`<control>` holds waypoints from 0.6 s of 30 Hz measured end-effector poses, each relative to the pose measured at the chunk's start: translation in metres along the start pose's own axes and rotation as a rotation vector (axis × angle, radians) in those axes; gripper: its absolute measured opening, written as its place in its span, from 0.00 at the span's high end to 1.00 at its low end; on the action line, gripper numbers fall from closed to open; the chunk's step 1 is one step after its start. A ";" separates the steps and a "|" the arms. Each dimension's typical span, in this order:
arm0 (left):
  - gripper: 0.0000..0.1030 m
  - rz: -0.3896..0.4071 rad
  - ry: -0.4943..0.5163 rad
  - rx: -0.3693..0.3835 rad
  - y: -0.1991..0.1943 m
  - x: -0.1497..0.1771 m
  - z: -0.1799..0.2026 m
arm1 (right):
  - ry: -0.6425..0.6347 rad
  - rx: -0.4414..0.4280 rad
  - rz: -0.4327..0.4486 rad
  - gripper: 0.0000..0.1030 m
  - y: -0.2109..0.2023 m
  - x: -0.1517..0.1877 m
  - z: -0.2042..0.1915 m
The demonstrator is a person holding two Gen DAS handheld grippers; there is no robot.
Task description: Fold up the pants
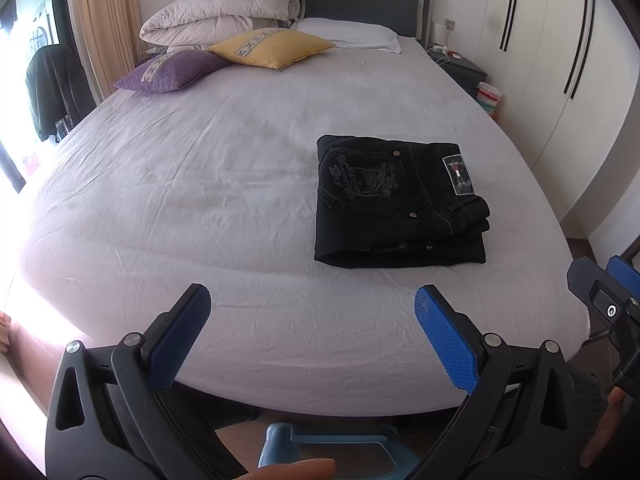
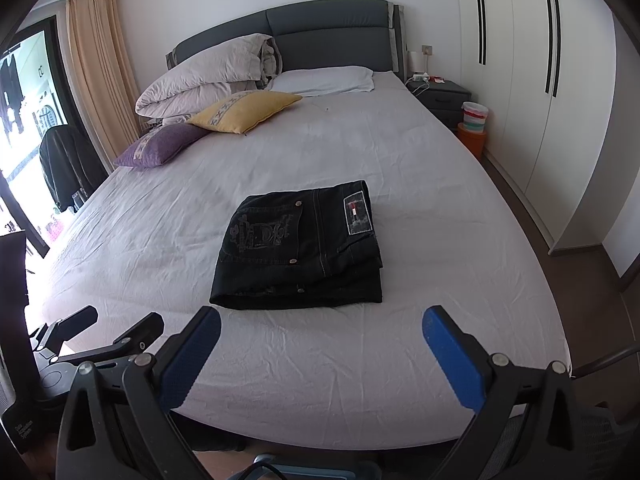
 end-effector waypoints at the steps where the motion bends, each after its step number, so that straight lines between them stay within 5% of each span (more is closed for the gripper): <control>1: 0.00 0.000 0.000 0.000 0.000 0.000 0.000 | -0.001 0.001 0.000 0.00 0.000 0.000 0.000; 18: 0.00 -0.001 0.002 0.002 0.000 0.000 0.001 | -0.001 0.000 -0.003 0.00 -0.001 0.000 0.002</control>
Point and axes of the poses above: each gripper's, at about its wrist camera, not at the fingertips, and y roughly the way its jaws point, z to its right, x to its underside, the point moved 8 cm from there along y, roughly the way its jaws point, and after that the axes turned 3 degrees about -x, right-handed, at the moved point
